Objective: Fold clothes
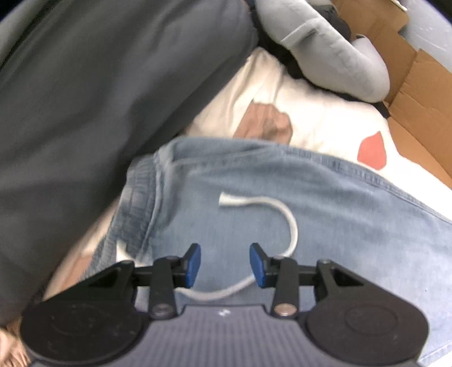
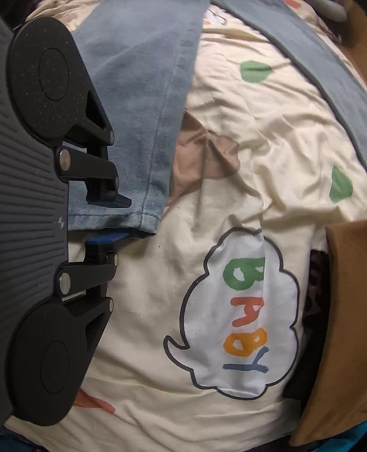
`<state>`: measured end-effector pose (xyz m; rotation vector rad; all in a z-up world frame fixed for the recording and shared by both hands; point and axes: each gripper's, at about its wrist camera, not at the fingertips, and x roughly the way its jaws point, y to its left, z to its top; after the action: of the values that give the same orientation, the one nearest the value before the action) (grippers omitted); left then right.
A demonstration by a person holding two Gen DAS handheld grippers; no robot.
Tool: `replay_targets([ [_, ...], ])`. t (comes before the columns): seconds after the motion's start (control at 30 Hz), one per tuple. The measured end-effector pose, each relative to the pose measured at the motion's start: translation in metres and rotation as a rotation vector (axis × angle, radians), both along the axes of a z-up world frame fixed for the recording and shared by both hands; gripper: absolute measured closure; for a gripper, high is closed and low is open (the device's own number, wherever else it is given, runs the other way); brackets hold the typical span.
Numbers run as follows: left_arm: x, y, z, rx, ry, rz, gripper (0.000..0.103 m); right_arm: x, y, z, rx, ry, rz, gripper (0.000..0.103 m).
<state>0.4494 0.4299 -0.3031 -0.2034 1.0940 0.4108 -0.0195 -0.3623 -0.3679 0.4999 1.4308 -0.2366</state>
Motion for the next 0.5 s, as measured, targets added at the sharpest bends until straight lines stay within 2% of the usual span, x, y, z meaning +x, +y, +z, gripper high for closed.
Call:
replay_targets([
  [0.2,-0.056,-0.018,0.014,0.018,-0.012,0.001,0.062,-0.019,-0.004,0.000,-0.018,-0.078,0.025,0.077],
  [0.5,-0.160,-0.051,0.038,-0.029,0.018,0.047,0.059,-0.055,-0.004,0.013,0.038,-0.165,0.020,0.077],
])
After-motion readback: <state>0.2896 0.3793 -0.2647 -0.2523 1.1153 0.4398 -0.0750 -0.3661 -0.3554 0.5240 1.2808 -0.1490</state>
